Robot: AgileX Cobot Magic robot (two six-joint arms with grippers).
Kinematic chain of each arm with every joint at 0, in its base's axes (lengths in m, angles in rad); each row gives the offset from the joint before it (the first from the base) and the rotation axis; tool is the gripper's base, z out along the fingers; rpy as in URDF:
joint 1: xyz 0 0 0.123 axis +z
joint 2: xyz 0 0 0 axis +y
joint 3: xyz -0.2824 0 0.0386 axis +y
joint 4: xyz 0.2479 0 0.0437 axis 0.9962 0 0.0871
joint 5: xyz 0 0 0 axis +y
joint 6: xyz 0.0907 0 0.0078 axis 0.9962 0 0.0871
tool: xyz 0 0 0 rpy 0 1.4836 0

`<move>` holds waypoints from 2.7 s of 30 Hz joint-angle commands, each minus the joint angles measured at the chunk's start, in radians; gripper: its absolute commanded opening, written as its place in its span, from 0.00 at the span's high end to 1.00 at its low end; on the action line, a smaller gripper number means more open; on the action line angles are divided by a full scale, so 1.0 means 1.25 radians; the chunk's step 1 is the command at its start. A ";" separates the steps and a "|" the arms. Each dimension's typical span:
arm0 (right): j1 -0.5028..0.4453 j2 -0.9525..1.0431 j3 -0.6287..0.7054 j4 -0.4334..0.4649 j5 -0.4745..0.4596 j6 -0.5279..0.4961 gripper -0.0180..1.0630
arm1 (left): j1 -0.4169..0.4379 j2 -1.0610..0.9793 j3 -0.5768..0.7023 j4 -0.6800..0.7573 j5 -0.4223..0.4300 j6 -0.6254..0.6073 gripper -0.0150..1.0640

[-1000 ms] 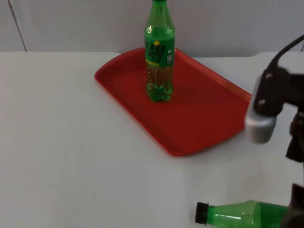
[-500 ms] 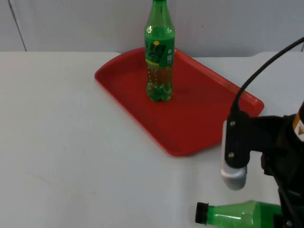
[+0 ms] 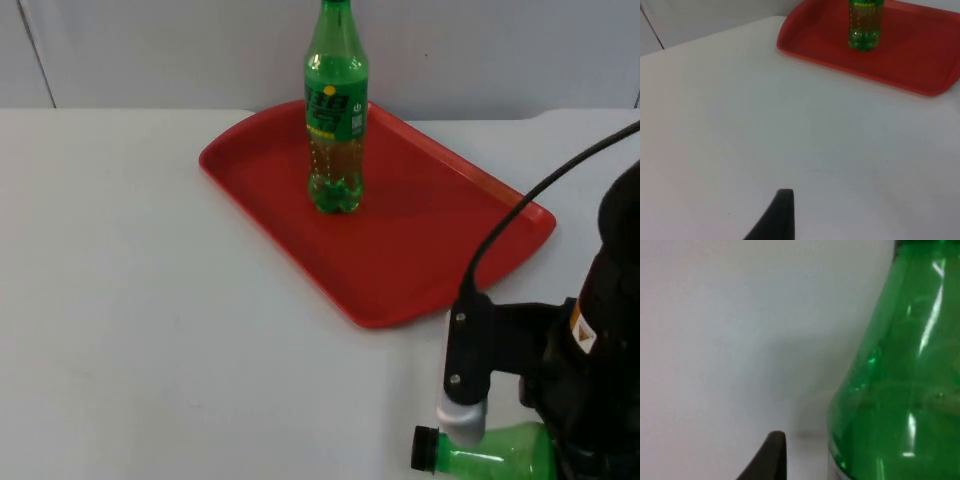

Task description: Place the bottle upright on the tray.

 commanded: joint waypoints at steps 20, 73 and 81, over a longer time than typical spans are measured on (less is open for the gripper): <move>0.006 0.049 -0.001 0.008 -0.001 -0.006 0.62 | -0.006 -0.003 0.003 0.005 -0.008 0.000 0.01; -0.023 -0.443 0.083 0.485 -1.068 -0.066 0.98 | -0.006 -0.003 0.003 0.009 -0.008 0.000 0.01; -0.023 -0.443 0.082 0.530 -1.059 -0.066 0.98 | -0.006 -0.003 0.003 0.009 -0.008 0.000 0.01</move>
